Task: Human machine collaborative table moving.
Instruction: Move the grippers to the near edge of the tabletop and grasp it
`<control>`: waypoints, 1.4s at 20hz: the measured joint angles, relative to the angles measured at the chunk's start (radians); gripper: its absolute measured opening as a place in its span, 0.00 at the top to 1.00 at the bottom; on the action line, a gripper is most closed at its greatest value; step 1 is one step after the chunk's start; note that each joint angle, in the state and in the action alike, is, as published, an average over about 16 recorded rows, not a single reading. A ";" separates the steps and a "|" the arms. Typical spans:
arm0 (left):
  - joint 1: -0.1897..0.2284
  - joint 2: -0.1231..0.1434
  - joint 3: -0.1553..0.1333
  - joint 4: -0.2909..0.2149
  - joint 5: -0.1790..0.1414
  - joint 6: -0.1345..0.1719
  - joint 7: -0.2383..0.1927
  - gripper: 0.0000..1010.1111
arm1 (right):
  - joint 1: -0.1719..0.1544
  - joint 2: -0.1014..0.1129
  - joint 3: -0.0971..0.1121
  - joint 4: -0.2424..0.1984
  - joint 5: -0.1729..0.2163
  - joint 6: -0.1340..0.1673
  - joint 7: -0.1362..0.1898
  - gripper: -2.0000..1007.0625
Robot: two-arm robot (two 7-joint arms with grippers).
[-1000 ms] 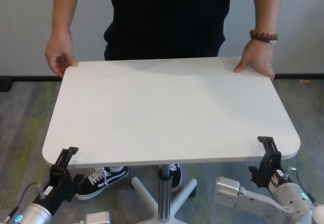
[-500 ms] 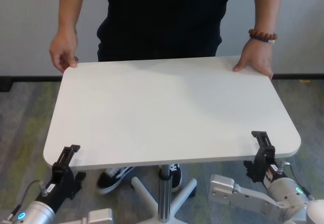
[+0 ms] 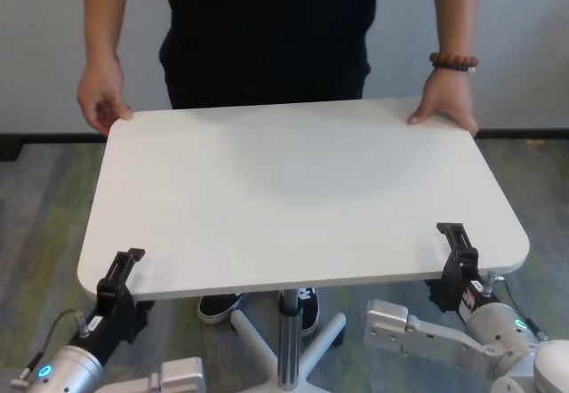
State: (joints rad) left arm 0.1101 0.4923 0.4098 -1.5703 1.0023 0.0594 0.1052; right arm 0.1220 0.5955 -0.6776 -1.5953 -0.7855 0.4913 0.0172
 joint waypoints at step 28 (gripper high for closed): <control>-0.025 -0.023 0.025 0.020 0.010 0.025 -0.001 0.01 | 0.025 -0.054 0.035 0.062 -0.053 -0.054 0.039 0.00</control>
State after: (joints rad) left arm 0.0851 0.4695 0.4345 -1.5502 1.0126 0.0843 0.1043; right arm 0.1471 0.5417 -0.6424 -1.5338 -0.8387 0.4373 0.0560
